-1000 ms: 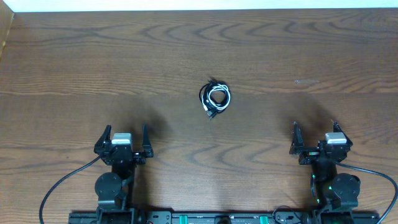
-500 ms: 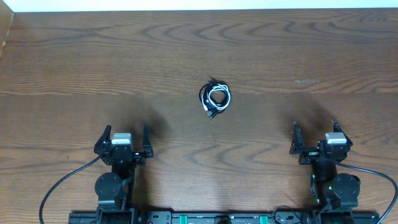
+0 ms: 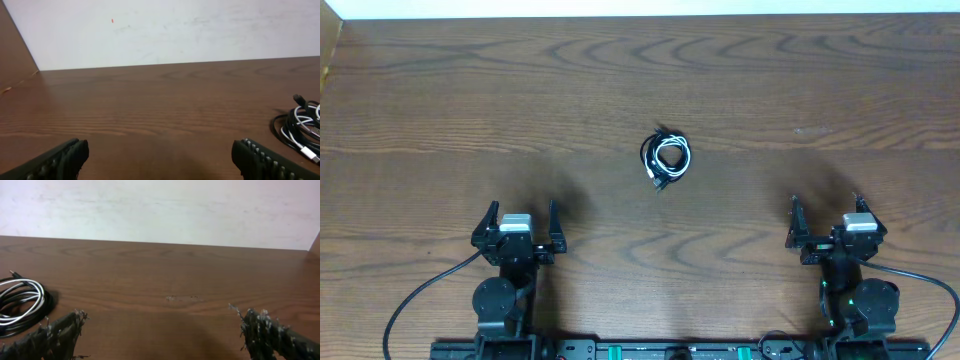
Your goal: Untangle cables
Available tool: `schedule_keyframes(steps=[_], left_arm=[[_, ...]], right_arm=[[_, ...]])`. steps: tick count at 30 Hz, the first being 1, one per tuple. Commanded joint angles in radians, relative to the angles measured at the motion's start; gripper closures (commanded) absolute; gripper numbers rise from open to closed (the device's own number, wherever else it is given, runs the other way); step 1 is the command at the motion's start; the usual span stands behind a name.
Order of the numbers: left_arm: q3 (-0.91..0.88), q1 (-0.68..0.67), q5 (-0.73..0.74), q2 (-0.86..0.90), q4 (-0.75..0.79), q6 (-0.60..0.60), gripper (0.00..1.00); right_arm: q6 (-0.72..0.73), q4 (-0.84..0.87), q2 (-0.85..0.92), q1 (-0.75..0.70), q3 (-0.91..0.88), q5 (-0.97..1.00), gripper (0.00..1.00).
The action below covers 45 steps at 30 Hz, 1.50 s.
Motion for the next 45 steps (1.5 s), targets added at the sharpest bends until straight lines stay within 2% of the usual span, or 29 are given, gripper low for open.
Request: schedule_keyframes(steps=[1,17,19,22,25,27,31,36,38,41,45], left_arm=[[-0.013,-0.004,-0.032,-0.006,-0.045,0.006,0.03],[-0.013,-0.004,-0.017,-0.006,-0.029,0.001,0.03],[-0.013,-0.004,0.094,-0.006,-0.027,-0.076,0.03],[-0.013,-0.004,0.328,-0.006,0.002,-0.169,0.03],[-0.013,-0.004,0.562,-0.006,0.061,-0.193,0.03],[-0.011,-0.004,0.609,-0.006,0.129,-0.209,0.03],[0.040,-0.004,0.608,-0.006,0.225,-0.323,0.03],[0.182,-0.003,0.605,0.024,0.227,-0.328,0.03],[0.262,-0.003,0.605,0.070,0.202,-0.316,0.03],[0.418,-0.003,0.607,0.190,0.112,-0.282,0.03],[0.691,-0.003,0.607,0.432,-0.173,-0.213,0.03]], right_arm=[[-0.011,-0.004,-0.005,0.011,-0.002,-0.006,0.01],[-0.012,-0.003,-0.005,0.011,-0.002,-0.006,0.01],[0.021,0.022,-0.005,0.011,-0.002,-0.043,0.01],[0.195,0.120,-0.005,0.011,-0.002,-0.239,0.01],[0.366,0.166,-0.005,0.011,-0.002,-0.441,0.01],[0.441,0.180,-0.005,0.011,-0.002,-0.486,0.01],[0.501,0.278,-0.005,0.011,-0.002,-0.462,0.01],[0.512,0.445,-0.005,0.010,0.030,-0.453,0.01],[0.499,0.427,-0.005,0.008,0.073,-0.427,0.01],[0.438,0.307,-0.001,0.002,0.175,-0.397,0.01],[0.344,0.034,0.055,-0.009,0.370,-0.364,0.01]])
